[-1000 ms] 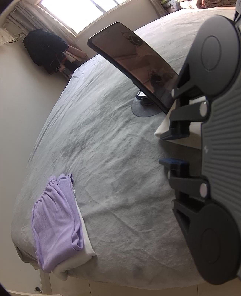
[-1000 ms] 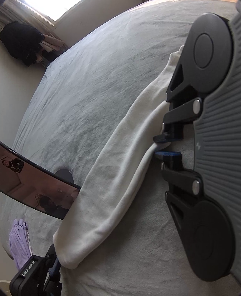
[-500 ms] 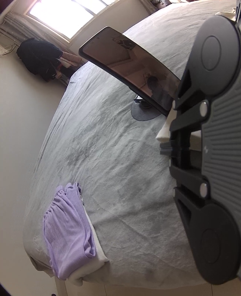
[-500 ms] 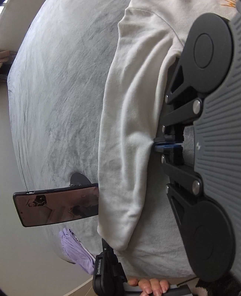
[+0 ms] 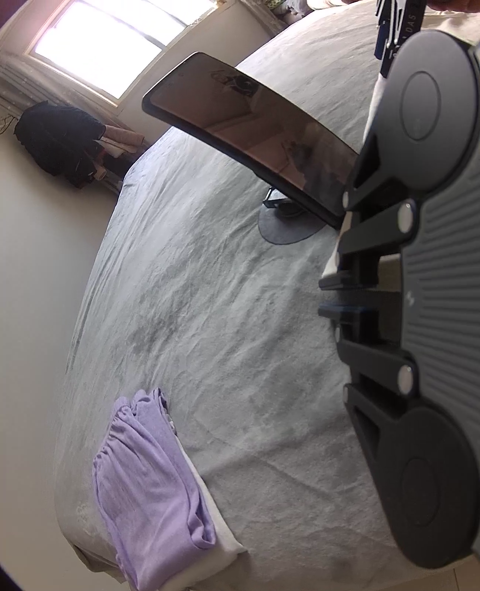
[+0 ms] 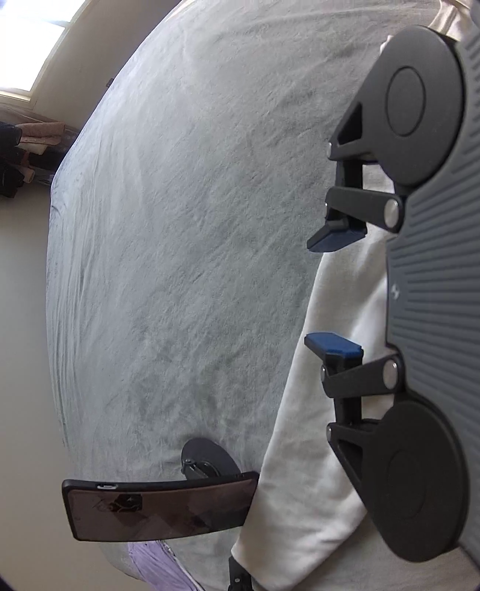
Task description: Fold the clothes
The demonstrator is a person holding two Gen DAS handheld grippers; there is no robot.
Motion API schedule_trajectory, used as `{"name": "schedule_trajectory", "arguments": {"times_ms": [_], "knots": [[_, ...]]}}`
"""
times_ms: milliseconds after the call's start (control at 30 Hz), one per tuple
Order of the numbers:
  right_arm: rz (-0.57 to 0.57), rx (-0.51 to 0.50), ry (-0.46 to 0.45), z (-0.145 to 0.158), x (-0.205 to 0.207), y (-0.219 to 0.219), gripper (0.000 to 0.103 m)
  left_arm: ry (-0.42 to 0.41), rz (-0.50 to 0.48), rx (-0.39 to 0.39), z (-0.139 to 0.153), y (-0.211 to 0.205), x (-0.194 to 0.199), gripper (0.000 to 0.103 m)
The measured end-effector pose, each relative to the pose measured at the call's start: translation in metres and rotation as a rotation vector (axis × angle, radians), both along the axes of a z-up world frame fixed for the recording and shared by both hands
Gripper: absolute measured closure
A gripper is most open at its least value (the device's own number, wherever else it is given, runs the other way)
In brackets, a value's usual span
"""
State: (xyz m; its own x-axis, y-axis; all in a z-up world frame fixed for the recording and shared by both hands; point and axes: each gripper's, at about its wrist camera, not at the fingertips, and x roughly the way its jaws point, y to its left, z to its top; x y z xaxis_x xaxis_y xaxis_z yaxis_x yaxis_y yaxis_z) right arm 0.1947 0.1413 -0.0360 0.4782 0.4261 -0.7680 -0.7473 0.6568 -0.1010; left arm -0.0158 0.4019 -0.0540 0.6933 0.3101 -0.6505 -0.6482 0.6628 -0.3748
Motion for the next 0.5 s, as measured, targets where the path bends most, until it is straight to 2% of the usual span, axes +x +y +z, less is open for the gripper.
{"name": "schedule_trajectory", "arguments": {"times_ms": [33, 67, 100, 133, 167, 200, 300, 333, 433, 500], "knots": [[-0.001, -0.022, 0.002, -0.006, 0.004, 0.002, 0.052, 0.005, -0.011, 0.004, -0.002, 0.0, 0.002, 0.096], [-0.003, -0.019, 0.01, -0.01, 0.006, 0.002, 0.06, 0.008, -0.014, 0.004, -0.003, 0.001, 0.003, 0.099], [-0.007, 0.005, 0.022, -0.012, 0.006, 0.001, 0.073, 0.01, -0.013, 0.002, -0.003, 0.002, 0.003, 0.103], [-0.011, 0.028, 0.034, -0.013, 0.006, 0.001, 0.079, 0.006, -0.01, -0.004, -0.002, 0.003, 0.002, 0.103], [-0.02, 0.048, 0.03, -0.012, 0.005, 0.0, 0.092, -0.013, 0.005, 0.014, 0.0, 0.003, 0.0, 0.103], [-0.033, 0.067, 0.014, -0.01, 0.003, -0.002, 0.097, -0.033, 0.02, 0.032, 0.003, 0.002, -0.002, 0.103], [-0.072, 0.121, -0.035, -0.003, -0.003, -0.005, 0.097, -0.129, 0.056, 0.171, 0.016, -0.006, -0.012, 0.103], [-0.088, 0.135, -0.038, -0.004, -0.003, -0.006, 0.097, -0.143, 0.058, 0.194, 0.018, -0.006, -0.013, 0.103], [-0.118, 0.131, -0.019, -0.014, -0.001, -0.004, 0.096, -0.115, 0.048, 0.124, 0.017, 0.003, -0.012, 0.103], [-0.135, 0.131, -0.029, -0.011, -0.004, -0.003, 0.088, -0.089, 0.034, 0.046, 0.014, 0.009, -0.014, 0.095]]}}
